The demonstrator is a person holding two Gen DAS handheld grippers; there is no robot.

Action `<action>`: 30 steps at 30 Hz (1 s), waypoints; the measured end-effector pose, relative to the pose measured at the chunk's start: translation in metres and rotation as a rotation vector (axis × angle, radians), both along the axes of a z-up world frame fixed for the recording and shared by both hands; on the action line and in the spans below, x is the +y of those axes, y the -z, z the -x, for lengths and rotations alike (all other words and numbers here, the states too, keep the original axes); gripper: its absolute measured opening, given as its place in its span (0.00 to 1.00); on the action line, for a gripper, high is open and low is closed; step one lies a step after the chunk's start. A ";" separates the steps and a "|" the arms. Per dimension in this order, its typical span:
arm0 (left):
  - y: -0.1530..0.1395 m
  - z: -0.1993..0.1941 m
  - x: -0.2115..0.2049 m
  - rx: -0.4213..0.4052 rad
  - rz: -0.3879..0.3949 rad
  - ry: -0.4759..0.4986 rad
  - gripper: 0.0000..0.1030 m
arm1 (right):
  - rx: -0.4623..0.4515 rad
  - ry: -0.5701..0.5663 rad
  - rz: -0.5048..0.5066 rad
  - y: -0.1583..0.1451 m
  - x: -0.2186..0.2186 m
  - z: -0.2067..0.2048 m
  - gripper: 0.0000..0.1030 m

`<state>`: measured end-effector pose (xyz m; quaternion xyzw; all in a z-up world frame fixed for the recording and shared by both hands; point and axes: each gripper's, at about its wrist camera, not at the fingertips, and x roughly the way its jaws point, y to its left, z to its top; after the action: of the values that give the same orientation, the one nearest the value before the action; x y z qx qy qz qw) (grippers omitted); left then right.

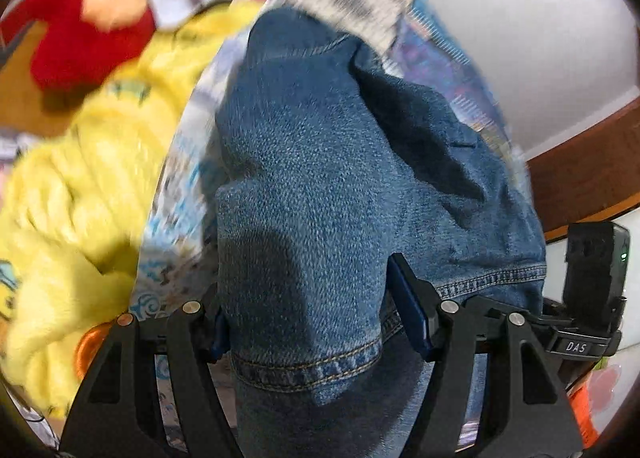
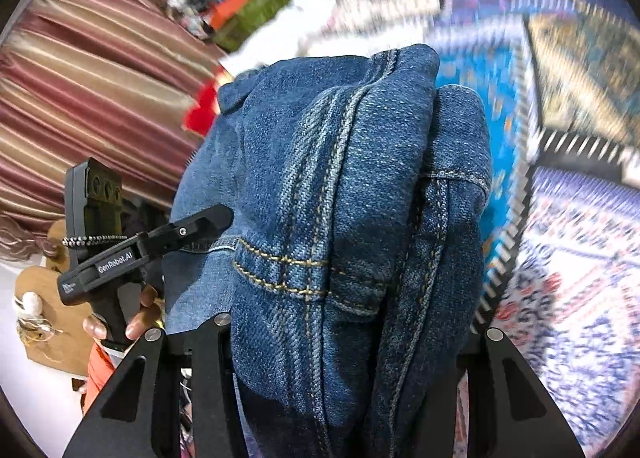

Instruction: Fold large clothes

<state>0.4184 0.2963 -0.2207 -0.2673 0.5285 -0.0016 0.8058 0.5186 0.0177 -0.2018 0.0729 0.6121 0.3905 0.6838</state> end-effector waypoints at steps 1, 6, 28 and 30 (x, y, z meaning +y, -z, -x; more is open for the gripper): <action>0.012 0.001 0.000 0.020 -0.012 0.011 0.66 | 0.010 -0.013 0.026 0.013 0.005 -0.001 0.43; 0.027 0.019 -0.012 -0.034 -0.115 0.077 0.72 | 0.004 -0.053 0.062 0.037 0.012 -0.010 0.51; -0.035 0.008 -0.020 -0.154 -0.561 0.079 0.87 | -0.456 -0.075 0.113 -0.064 -0.018 0.002 0.88; -0.027 -0.021 -0.015 -0.114 -0.526 0.064 0.87 | -0.471 -0.083 0.123 -0.056 0.002 -0.011 0.88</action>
<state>0.4398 0.2809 -0.1936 -0.0315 0.4728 0.0952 0.8755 0.5292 0.0193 -0.1455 -0.0872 0.4610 0.3865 0.7940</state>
